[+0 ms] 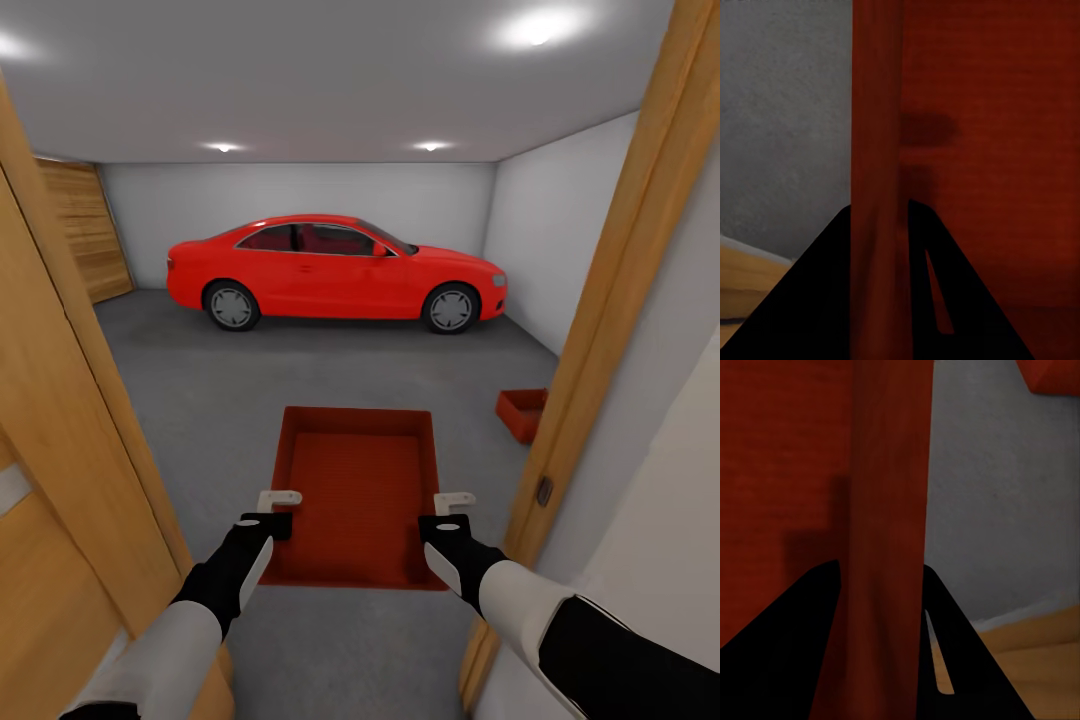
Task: Move the two storage containers from the living room to the garage. In the garage, place one container on the floor and stack the other container on top of it (either order is fine).
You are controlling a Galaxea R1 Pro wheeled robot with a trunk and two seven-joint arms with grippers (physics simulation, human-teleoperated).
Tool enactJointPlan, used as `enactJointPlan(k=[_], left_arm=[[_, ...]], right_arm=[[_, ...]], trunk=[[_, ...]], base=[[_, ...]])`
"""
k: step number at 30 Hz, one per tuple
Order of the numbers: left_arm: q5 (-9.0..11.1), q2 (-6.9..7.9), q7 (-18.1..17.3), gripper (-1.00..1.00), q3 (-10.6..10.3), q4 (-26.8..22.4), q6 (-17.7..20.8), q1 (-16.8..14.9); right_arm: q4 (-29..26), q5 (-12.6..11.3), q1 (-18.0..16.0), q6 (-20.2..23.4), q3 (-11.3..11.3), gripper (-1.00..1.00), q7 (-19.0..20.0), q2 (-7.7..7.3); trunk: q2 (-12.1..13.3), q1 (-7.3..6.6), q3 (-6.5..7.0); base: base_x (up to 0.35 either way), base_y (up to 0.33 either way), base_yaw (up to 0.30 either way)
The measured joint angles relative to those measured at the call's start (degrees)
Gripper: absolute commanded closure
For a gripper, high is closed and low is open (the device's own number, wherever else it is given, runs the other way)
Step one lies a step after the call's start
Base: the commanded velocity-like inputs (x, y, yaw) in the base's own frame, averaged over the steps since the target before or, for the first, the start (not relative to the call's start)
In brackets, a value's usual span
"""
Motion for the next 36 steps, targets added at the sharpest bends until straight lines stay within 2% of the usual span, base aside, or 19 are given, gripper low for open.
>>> enactJointPlan(k=[8,36], left_arm=[[0.0,0.02,-0.01,1.0,-0.04,-0.06,0.03,0.0],[-0.08,-0.06,0.02,1.0,0.09,-0.09,-0.04,0.0]], right_arm=[[-0.02,0.06,0.0,-0.01,-0.07,1.0,0.0,0.0],[-0.15,0.02,0.0,0.0,0.02,1.0,0.0,-0.08]], trunk=[[0.01,0.01,0.0],[0.0,0.01,0.0]], base=[[0.113,0.09,-0.002],[0.011,0.013,0.0]])
